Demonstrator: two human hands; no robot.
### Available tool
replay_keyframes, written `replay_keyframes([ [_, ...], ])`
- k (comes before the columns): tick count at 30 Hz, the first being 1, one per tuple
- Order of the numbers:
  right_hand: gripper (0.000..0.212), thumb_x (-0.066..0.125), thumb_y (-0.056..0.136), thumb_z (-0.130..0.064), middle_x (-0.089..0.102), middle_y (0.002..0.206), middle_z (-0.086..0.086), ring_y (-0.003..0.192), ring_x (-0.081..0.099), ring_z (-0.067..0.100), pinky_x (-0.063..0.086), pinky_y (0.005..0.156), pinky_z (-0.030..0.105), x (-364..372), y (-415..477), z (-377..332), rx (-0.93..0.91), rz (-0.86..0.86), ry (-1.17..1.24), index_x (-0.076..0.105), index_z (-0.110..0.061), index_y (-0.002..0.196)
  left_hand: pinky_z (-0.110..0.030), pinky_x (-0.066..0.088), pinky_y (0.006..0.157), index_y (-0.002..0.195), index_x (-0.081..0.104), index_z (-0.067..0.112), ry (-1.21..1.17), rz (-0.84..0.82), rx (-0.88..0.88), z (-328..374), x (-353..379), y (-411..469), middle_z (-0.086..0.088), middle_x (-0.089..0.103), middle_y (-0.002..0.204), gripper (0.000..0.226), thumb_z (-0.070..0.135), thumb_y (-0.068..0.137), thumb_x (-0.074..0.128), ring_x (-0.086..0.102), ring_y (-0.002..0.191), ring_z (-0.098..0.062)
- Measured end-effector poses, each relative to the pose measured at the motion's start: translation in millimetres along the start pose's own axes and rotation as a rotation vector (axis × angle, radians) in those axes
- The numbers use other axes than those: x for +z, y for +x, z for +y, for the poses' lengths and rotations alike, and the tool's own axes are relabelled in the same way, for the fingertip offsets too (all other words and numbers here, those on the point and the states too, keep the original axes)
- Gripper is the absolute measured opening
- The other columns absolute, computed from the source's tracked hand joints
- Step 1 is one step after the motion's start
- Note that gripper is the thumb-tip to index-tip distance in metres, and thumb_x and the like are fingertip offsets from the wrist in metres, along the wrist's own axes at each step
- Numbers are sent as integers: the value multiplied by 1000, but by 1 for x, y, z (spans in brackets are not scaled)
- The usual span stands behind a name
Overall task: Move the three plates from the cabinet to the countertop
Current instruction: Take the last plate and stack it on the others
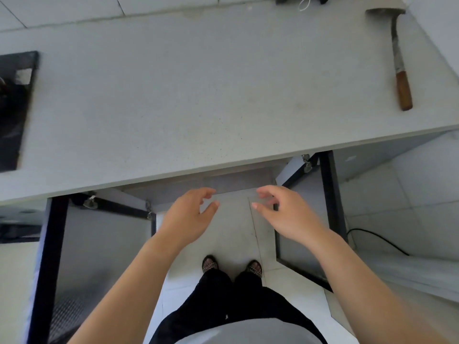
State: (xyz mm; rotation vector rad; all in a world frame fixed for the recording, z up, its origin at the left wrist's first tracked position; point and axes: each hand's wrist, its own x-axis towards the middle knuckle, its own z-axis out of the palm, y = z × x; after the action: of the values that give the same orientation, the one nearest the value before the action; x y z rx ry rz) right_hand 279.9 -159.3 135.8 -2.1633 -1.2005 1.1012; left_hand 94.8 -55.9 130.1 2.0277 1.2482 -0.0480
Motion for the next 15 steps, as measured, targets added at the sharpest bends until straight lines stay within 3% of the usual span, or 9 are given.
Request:
replay_keyframes([
  [11, 38, 58, 88, -37, 57, 117, -10, 101, 55, 7, 43, 88, 24, 75, 78, 64, 36, 36, 17, 53, -25, 123, -20, 36, 86, 128, 51, 24, 68, -28, 31, -76, 68, 66, 5, 56, 129, 38, 38, 93, 47, 54, 113, -12],
  [15, 38, 60, 87, -34, 60, 117, -4, 100, 57, 11, 46, 89, 29, 105, 115, 97, 49, 61, 28, 56, -20, 121, -29, 43, 90, 125, 54, 22, 79, 26, 47, -110, 101, 108, 0, 57, 128, 36, 35, 92, 50, 56, 114, -22],
])
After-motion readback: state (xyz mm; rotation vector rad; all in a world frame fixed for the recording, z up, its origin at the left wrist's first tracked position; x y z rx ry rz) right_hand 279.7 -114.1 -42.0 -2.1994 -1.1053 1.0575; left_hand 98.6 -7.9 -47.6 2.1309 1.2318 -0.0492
